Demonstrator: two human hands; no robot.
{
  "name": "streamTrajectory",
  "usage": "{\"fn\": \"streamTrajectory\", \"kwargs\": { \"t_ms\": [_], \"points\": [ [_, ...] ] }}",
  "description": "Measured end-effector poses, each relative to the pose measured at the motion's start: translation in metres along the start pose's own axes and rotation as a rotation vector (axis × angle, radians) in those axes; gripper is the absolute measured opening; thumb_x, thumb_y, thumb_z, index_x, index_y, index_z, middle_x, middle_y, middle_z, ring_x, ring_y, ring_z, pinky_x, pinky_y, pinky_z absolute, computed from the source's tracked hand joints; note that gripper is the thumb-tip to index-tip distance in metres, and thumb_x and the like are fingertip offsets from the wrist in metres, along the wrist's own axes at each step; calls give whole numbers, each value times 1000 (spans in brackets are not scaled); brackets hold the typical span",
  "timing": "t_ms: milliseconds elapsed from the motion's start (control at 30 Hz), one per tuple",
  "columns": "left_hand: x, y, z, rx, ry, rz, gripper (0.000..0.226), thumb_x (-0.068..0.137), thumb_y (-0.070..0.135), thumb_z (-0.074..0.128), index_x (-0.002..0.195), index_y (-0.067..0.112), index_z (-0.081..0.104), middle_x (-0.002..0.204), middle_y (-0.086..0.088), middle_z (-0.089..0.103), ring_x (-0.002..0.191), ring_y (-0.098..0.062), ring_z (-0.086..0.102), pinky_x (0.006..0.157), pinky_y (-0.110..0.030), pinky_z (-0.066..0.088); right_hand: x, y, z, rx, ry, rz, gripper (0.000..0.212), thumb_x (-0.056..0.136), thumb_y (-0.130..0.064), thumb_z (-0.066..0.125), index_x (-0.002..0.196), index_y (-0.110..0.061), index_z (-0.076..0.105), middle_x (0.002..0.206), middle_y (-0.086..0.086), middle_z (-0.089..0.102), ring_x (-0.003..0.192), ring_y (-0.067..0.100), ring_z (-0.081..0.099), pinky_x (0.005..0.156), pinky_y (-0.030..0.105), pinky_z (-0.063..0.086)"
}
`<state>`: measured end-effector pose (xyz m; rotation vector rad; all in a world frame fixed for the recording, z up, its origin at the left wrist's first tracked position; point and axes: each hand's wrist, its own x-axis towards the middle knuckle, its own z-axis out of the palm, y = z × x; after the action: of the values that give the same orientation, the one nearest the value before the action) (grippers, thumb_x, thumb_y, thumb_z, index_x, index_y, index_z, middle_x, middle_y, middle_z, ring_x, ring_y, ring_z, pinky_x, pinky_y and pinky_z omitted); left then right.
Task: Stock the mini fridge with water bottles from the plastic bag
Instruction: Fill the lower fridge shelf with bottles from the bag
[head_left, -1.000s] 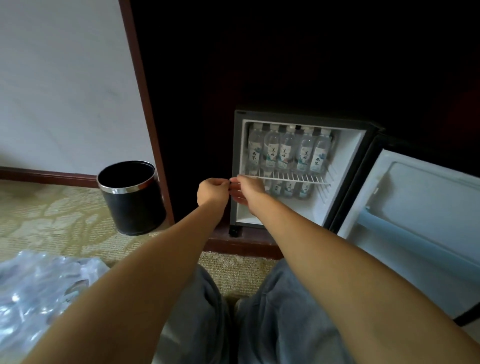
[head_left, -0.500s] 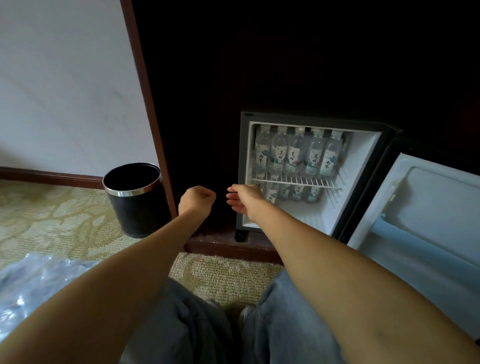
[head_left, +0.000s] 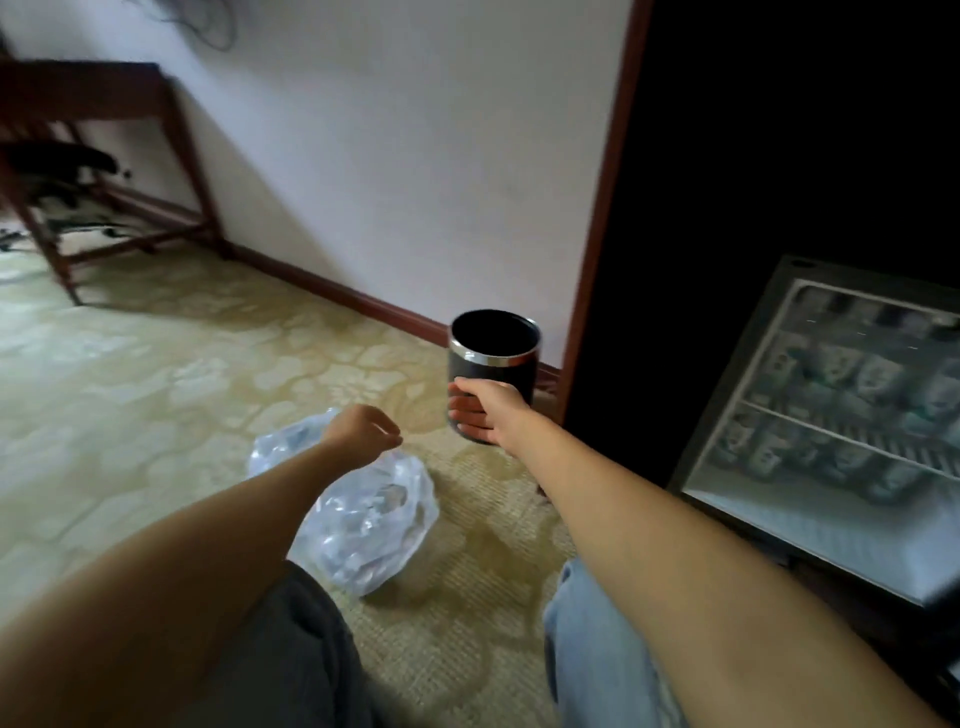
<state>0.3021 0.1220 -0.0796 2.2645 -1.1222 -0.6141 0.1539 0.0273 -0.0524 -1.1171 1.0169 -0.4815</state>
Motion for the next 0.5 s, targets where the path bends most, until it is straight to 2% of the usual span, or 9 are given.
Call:
{"fn": "streamTrajectory", "kwargs": {
  "t_ms": [67,200,300,433,500],
  "points": [
    [-2,-32,-21,39,8,-58,23,83,23,71,104,12,72,106,-9,71,96,-24,65,74,-23,43,12,11,41,-41,-52,0,17,94,-22,55,79,-19,61,75,-2,61,65,11,57,63,22,45],
    [1,-64,-45,-48,46,-77,25,84,22,70,107,11,71,109,-10,70,98,-24,66,81,-26,49,27,39,101,-216,-182,30,11,92,-23,60,88,-16,66,83,0,66,74,13,63,70,24,52],
    [4,-75,-49,-44,60,-30,25,84,20,69,108,12,70,113,-7,69,103,-21,64,89,-29,50,35,56,117,-373,-152,80,11,90,-23,62,93,-12,66,82,2,66,72,13,63,70,25,53],
    [8,-81,-47,-44,17,-30,28,86,16,67,113,11,68,112,-8,69,102,-23,65,79,-24,47,43,54,124,-470,-67,135,14,92,-20,59,94,-8,64,83,4,65,72,13,62,65,24,52],
    [10,-80,-45,-12,18,-28,30,86,16,66,116,12,67,113,-8,69,103,-24,65,77,-24,46,46,43,129,-429,-71,95,12,94,-17,55,88,-10,63,83,4,65,73,14,62,70,26,53]
  ]
}}
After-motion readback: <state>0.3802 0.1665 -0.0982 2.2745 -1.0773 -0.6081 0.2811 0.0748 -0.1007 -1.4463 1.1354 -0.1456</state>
